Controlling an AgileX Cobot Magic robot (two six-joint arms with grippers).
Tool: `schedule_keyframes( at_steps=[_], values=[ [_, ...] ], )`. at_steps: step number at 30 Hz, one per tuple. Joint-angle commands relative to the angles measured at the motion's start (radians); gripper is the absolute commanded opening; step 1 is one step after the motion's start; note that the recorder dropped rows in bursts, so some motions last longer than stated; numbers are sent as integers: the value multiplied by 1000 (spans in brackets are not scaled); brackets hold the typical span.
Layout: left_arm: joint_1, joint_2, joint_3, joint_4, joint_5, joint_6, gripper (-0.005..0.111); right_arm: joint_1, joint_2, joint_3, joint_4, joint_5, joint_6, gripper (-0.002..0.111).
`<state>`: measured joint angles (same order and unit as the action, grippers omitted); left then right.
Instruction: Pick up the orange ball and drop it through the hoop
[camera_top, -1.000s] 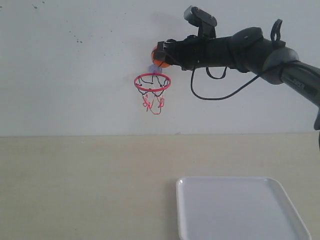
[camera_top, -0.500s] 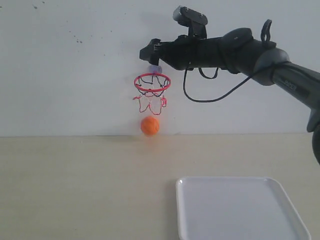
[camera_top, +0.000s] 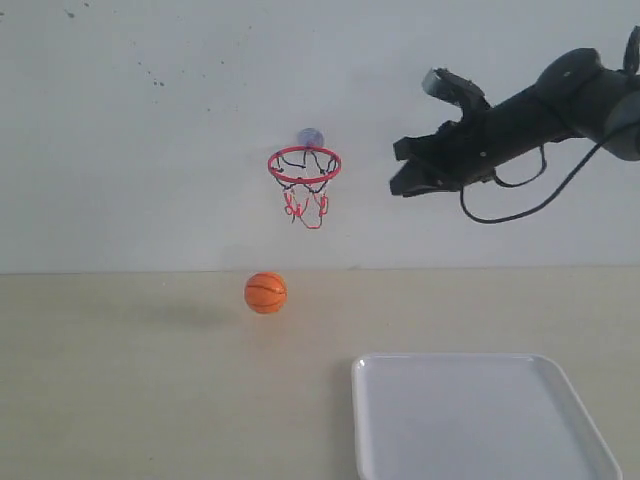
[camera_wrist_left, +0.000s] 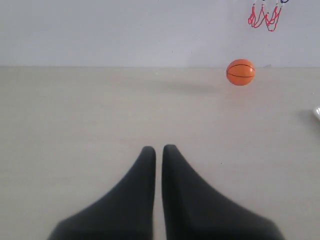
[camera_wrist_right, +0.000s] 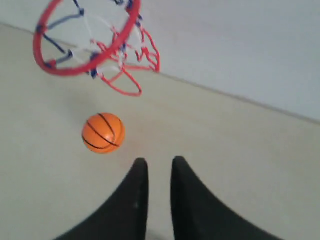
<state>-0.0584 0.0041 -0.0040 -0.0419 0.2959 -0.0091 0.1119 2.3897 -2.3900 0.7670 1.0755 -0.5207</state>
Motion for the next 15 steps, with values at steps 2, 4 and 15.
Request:
schedule_keyframes(
  at_steps=[2, 4, 15],
  values=[
    [-4, -4, 4, 2, -9, 1, 4, -61, -35, 44, -60, 146, 88, 0],
    [-4, -4, 4, 2, -9, 1, 4, -63, -71, 131, -75, 146, 105, 0],
    [-4, -4, 4, 2, -9, 1, 4, -54, -447, 815, -69, -32, -13, 0]
  ],
)
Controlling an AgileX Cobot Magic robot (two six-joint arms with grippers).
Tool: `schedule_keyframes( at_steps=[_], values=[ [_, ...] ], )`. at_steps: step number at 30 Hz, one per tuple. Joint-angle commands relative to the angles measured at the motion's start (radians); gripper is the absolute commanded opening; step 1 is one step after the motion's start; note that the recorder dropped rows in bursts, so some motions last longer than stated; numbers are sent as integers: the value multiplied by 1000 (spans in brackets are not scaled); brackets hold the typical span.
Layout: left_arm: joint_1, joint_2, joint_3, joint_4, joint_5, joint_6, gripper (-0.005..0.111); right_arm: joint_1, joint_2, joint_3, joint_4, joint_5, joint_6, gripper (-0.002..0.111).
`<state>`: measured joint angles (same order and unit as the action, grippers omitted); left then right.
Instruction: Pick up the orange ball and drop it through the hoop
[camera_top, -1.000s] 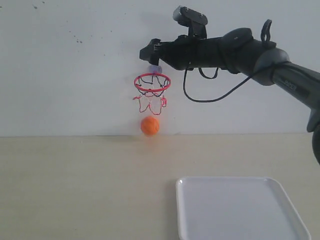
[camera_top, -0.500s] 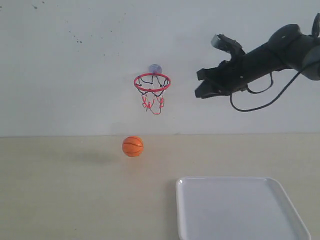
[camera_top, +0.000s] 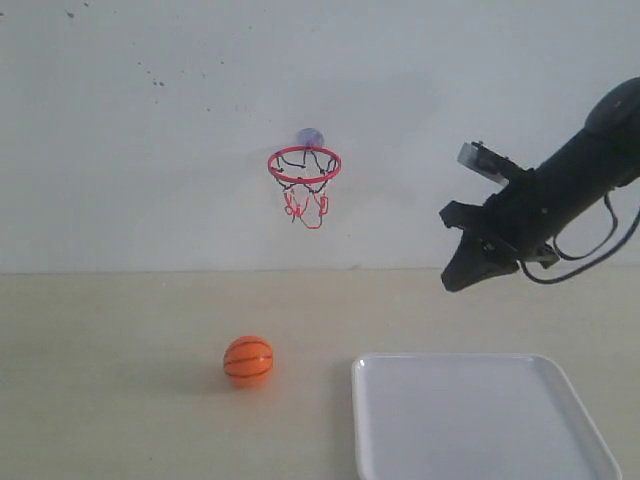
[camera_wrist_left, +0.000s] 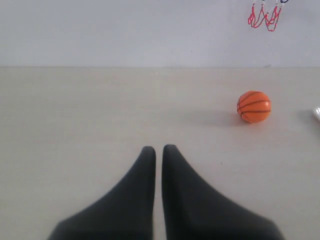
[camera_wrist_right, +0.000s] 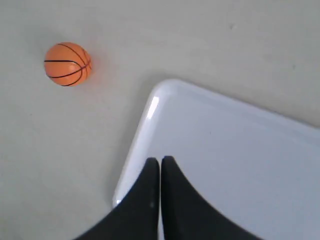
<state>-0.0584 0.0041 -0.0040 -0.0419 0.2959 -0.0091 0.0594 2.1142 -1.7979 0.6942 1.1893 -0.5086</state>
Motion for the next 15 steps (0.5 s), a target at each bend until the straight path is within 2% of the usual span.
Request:
schedule_keyframes(
  at_steps=[1, 6, 11, 15],
  values=[
    [-4, -4, 4, 2, -9, 1, 4, -2, -223, 303, 11, -196, -25, 0],
    [-4, -4, 4, 2, -9, 1, 4, -2, -461, 677, 72, -342, -33, 0],
    [-4, -4, 4, 2, -9, 1, 4, 0, -685, 977, 114, -439, -7, 0],
    [-4, -4, 4, 2, -9, 1, 4, 2, -833, 1144, 196, -410, 9, 0]
  ],
)
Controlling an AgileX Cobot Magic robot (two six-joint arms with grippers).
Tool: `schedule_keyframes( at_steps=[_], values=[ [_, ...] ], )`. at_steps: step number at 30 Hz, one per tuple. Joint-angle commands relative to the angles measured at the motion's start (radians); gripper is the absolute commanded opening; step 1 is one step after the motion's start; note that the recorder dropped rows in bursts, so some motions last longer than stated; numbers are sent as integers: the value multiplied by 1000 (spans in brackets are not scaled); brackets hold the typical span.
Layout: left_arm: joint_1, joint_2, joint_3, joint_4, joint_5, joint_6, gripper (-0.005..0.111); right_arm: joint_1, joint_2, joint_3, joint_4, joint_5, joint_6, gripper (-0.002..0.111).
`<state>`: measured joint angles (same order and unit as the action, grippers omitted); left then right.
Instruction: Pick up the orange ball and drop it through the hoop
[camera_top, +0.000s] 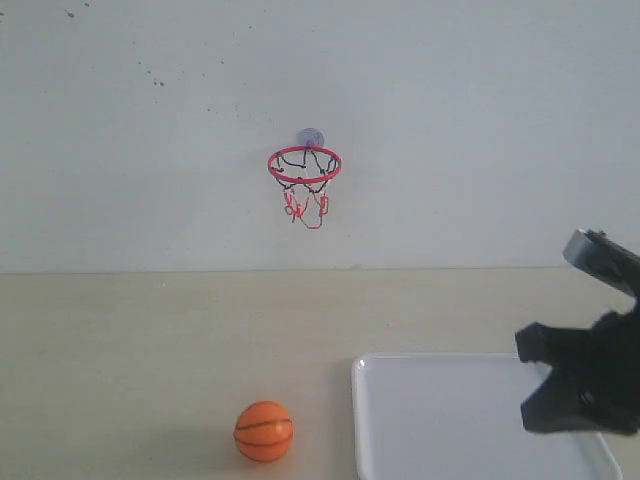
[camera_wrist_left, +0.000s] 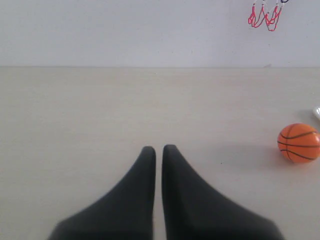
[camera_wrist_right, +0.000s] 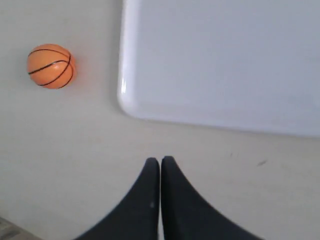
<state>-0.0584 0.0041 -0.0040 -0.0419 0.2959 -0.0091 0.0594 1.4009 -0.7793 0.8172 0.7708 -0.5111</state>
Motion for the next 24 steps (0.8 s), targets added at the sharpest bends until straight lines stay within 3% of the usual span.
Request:
schedule_keyframes(
  at_steps=[1, 8, 24],
  values=[
    [-4, -4, 4, 2, -9, 1, 4, 2, -151, 147, 72, 28, 11, 0],
    [-4, -4, 4, 2, -9, 1, 4, 2, -268, 201, 74, 168, 11, 0],
    [-4, -4, 4, 2, -9, 1, 4, 11, -273, 201, 69, 149, 6, 0]
  ],
)
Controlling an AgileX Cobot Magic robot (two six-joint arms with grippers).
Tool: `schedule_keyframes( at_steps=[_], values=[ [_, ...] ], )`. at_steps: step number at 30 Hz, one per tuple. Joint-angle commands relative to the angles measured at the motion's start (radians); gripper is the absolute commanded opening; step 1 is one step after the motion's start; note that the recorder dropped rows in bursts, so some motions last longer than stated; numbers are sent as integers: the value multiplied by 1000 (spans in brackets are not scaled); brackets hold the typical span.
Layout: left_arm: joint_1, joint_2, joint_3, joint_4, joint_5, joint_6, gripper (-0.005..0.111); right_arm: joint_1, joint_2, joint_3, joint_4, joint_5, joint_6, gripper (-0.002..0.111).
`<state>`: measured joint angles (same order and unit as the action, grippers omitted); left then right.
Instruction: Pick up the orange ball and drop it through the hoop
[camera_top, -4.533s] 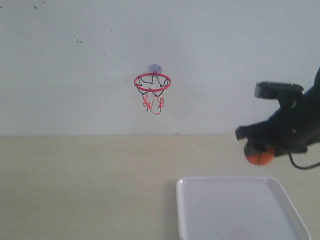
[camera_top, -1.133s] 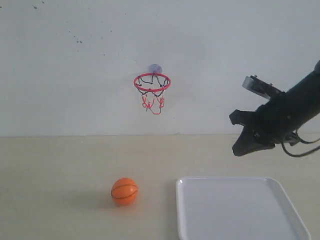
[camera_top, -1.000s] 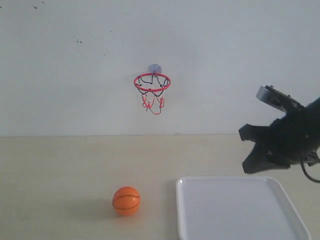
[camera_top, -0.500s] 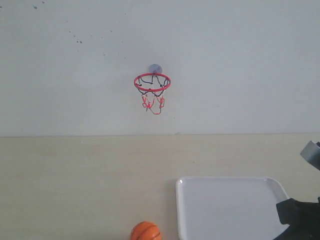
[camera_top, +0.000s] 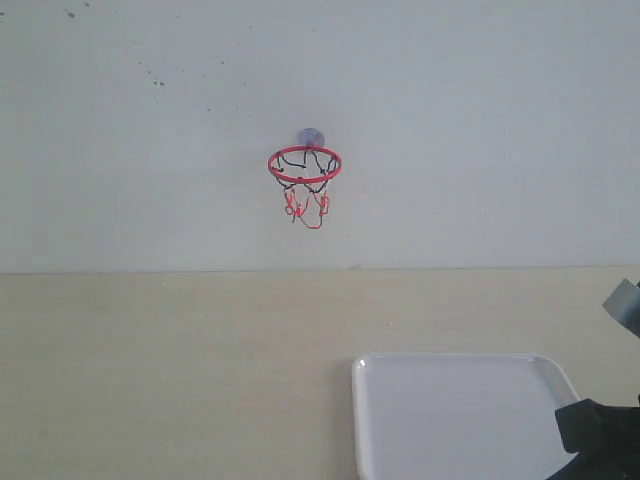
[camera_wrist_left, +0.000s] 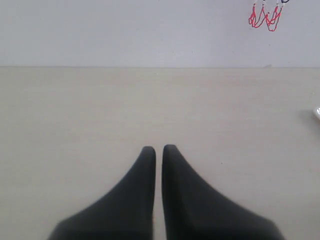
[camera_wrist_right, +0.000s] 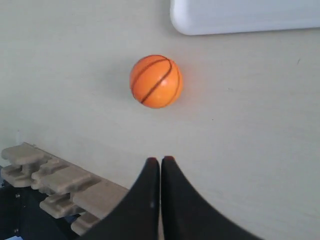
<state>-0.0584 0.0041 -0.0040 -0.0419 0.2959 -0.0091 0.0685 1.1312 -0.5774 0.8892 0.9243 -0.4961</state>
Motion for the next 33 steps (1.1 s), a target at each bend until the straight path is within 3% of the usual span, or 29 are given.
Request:
schedule_keyframes(
  at_steps=[1, 6, 15, 19, 25, 33],
  values=[
    [-4, -4, 4, 2, -9, 1, 4, 2, -5, -1, -6, -5, -16, 0],
    [-4, -4, 4, 2, -9, 1, 4, 2, -148, 41, 38, -174, -16, 0],
    [-4, -4, 4, 2, -9, 1, 4, 136, -580, 364, 48, -679, -18, 0],
    [-4, -4, 4, 2, -9, 1, 4, 151, -797, 497, 48, -801, 0, 0],
    [-4, -4, 4, 2, -9, 1, 4, 151, -1000, 577, 45, -820, 36, 0],
    [-4, -4, 4, 2, -9, 1, 4, 151, -1002, 577, 44, -789, 26, 0]
  ],
)
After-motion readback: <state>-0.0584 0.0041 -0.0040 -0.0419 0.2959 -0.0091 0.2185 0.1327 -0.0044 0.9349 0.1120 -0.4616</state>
